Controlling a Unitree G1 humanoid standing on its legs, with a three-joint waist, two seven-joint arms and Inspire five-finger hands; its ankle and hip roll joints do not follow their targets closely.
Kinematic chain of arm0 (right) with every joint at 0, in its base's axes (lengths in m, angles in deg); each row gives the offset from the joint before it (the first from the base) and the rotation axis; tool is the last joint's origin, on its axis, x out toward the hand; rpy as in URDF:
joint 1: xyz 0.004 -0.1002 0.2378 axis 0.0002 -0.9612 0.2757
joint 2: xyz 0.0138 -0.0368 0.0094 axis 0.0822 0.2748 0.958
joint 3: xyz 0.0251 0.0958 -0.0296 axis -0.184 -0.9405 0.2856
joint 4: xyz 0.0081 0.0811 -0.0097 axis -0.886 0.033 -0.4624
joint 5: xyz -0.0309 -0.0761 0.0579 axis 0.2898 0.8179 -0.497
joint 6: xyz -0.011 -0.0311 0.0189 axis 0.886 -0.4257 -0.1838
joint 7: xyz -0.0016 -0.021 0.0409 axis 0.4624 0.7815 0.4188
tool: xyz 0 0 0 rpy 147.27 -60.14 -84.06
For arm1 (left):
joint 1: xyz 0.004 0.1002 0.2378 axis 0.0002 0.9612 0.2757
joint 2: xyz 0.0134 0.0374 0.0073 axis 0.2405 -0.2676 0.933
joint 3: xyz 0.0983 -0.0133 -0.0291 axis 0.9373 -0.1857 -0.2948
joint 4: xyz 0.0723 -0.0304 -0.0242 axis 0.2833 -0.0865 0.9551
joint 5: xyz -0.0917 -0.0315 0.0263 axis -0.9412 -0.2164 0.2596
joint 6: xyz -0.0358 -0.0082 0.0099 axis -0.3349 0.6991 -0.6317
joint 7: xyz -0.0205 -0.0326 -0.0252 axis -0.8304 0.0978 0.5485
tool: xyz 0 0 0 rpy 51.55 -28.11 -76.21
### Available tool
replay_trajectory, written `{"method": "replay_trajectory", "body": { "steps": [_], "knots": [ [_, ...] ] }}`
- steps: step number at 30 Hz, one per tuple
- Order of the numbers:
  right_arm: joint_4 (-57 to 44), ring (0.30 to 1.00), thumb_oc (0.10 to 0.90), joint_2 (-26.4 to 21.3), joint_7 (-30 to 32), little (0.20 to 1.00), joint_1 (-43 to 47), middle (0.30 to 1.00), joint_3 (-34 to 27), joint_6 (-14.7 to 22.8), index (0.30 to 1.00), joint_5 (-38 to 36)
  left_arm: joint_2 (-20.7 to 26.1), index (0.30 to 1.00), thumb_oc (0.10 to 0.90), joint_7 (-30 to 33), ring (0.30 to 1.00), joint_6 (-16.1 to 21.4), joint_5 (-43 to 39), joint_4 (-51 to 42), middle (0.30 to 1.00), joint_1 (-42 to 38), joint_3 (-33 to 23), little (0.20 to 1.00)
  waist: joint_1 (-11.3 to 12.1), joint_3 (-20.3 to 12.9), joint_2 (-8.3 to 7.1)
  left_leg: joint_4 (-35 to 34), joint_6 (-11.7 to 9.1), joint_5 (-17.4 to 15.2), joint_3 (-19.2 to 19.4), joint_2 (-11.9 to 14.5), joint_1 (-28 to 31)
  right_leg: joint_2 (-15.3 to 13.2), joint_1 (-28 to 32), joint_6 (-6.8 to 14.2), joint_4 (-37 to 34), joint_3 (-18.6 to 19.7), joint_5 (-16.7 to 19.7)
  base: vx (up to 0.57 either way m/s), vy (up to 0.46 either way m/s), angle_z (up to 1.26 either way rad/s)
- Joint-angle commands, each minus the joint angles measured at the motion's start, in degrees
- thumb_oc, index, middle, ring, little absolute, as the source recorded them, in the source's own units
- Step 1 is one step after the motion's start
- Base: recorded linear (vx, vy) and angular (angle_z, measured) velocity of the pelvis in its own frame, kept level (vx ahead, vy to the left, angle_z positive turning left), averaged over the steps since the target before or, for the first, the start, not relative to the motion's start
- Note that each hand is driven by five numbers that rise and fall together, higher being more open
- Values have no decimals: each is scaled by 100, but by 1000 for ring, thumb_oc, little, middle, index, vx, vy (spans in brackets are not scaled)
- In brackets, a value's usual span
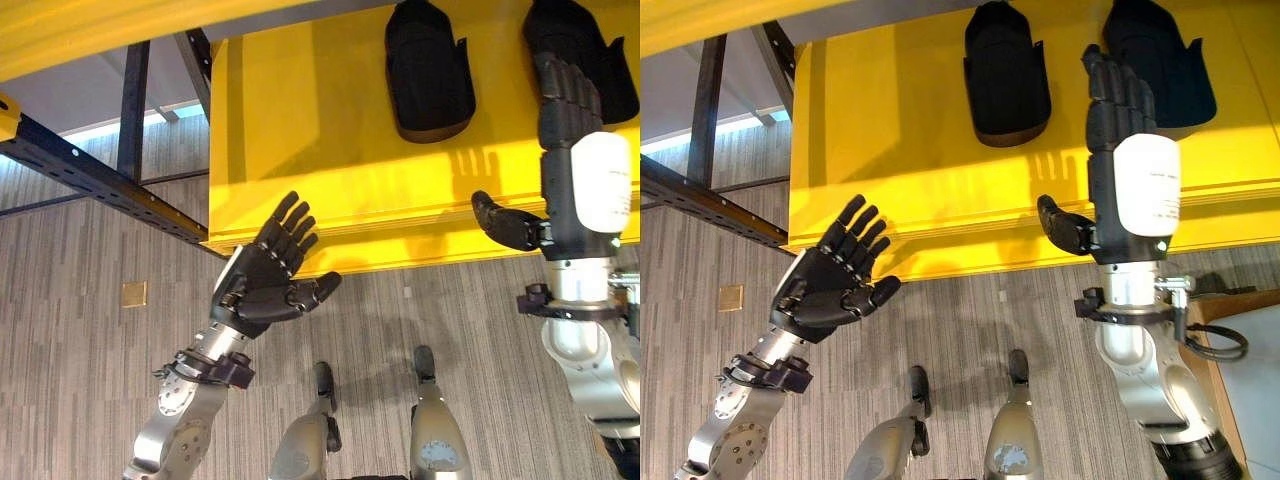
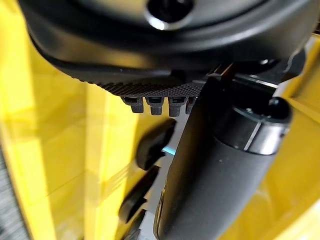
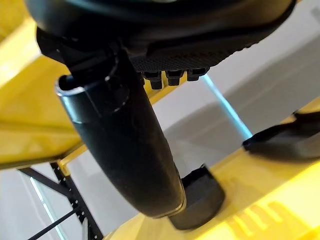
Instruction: Move parts from the plastic box to the shelf.
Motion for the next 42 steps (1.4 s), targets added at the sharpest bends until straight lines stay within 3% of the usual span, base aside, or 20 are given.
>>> {"method": "replay_trajectory", "body": {
  "steps": [1, 10, 21, 31, 34, 39, 41, 42],
  "knots": [
    [-425, 1000, 900, -224, 464, 1000, 84, 1000, -61, 370, 1000, -148, 202, 1000, 900, -275, 1000, 561, -256, -597, 1000, 349, 26, 1000, 26, -1407, -320, 34, 74, -696, 181, 470, 307, -251, 84, 153, 286, 142, -644, 45, -48, -10],
    [-228, 1000, 900, -284, 791, 1000, 150, 1000, 192, -216, 1000, -403, 348, 1000, 900, -306, 1000, 486, -205, -571, 1000, 387, 180, 1000, 18, -1573, -370, -47, 47, -751, 284, 514, 477, -206, 292, 169, 138, 116, -675, 16, -25, -2],
    [98, 1000, 900, 3, 1223, 1000, -845, 1000, -313, -314, 1000, -875, 454, 1000, 900, -564, 1000, 426, -285, -570, 1000, 636, -66, 1000, -188, -1738, -406, -47, 136, -875, 335, 412, 672, -157, 411, 178, 207, 246, -751, -9, -63, -5],
    [362, 1000, 900, -149, 1038, 1000, -1161, 1000, -450, -197, 1000, -1291, 422, 1000, 900, -326, 1000, 570, -388, -525, 1000, 699, -143, 1000, -282, -1712, -400, 236, -15, -787, 208, 754, 702, 238, 302, -223, 830, 287, -1231, -35, -150, -11],
    [435, 1000, 900, -156, 989, 1000, -1243, 1000, -541, -328, 1000, -1420, 336, 1000, 900, -385, 1000, 649, -396, -439, 1000, 542, -70, 1000, -376, -1681, -416, 430, -162, -423, 440, 1003, 564, 322, 291, -340, 808, 193, -1201, -103, -61, 2],
    [682, 1000, 900, -107, 1112, 1000, -1299, 1000, -673, -454, 1000, -1619, 198, 1000, 900, -631, 1000, 694, -272, -291, 1000, 324, 67, 1000, -527, -1757, -442, 361, -49, -557, 649, 647, 574, 338, 334, -259, 474, 218, -905, -71, 83, 28],
    [776, 1000, 900, 30, 1144, 1000, -1277, 1000, -656, -514, 1000, -1616, 128, 1000, 900, -598, 1000, 695, -196, -302, 1000, 207, 105, 1000, -556, -1826, -466, 272, 130, -838, 514, 209, 694, 336, 398, -123, 234, 404, -683, -19, 230, -5],
    [784, 1000, 900, 51, 1150, 1000, -1266, 1000, -646, -526, 1000, -1601, 119, 1000, 900, -603, 1000, 694, -192, -305, 1000, 190, 102, 1000, -546, -1836, -470, 265, 161, -855, 479, 143, 684, 336, 378, -109, 209, 441, -634, -5, 241, -14]
  ]
}}
